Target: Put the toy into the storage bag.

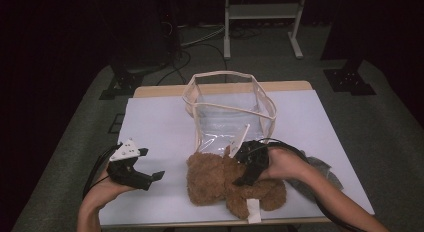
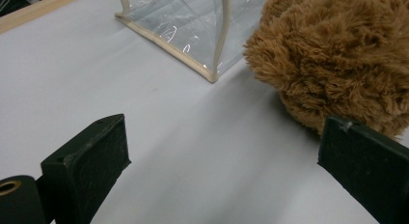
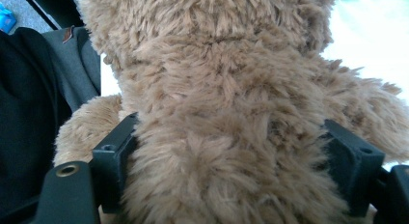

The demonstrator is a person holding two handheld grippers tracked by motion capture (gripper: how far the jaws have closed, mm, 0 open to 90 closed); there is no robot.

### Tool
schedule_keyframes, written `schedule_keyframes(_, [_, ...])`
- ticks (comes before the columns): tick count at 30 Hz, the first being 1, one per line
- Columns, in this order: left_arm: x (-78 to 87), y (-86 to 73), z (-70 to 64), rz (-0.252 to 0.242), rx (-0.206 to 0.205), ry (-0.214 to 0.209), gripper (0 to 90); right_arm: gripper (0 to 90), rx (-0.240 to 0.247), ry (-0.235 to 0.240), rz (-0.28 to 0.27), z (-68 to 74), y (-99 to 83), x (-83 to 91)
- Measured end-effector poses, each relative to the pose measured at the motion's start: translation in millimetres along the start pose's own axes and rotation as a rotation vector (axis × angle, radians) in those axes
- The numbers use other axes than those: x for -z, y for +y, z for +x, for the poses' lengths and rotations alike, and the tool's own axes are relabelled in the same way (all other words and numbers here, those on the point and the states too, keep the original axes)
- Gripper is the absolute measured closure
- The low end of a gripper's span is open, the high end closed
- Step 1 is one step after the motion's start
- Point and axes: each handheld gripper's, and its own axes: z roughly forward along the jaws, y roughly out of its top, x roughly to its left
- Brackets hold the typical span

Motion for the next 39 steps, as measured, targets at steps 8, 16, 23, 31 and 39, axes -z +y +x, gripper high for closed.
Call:
schedule_keyframes(8, [0.2,-0.5,0.8,0.001,-0.001,0.001,3.0,20.3,-0.007,0.01,-0.009,1.3,-0.5,-2.0])
schedule_keyframes(16, [-0.1,-1.4,1.4,0.003,-0.002,0.0,3.0,26.1,-0.01,0.012,0.008,0.9,-1.5,-2.6])
schedule_keyframes(23, [-0.2,-2.1,1.8,0.0,0.003,0.001,3.0,40.7,-0.019,0.012,0.014,-2.9,-4.0,-0.9])
schedule_keyframes(31, [-0.1,-2.2,2.2,0.0,0.004,0.001,3.0,53.3,-0.031,0.033,-0.011,-4.7,-3.3,8.7])
schedule_keyframes(39, [2.6,-3.1,4.0,-0.012,0.013,0.006,3.0,57.3,-0.007,0.03,-0.024,-2.8,4.4,18.9])
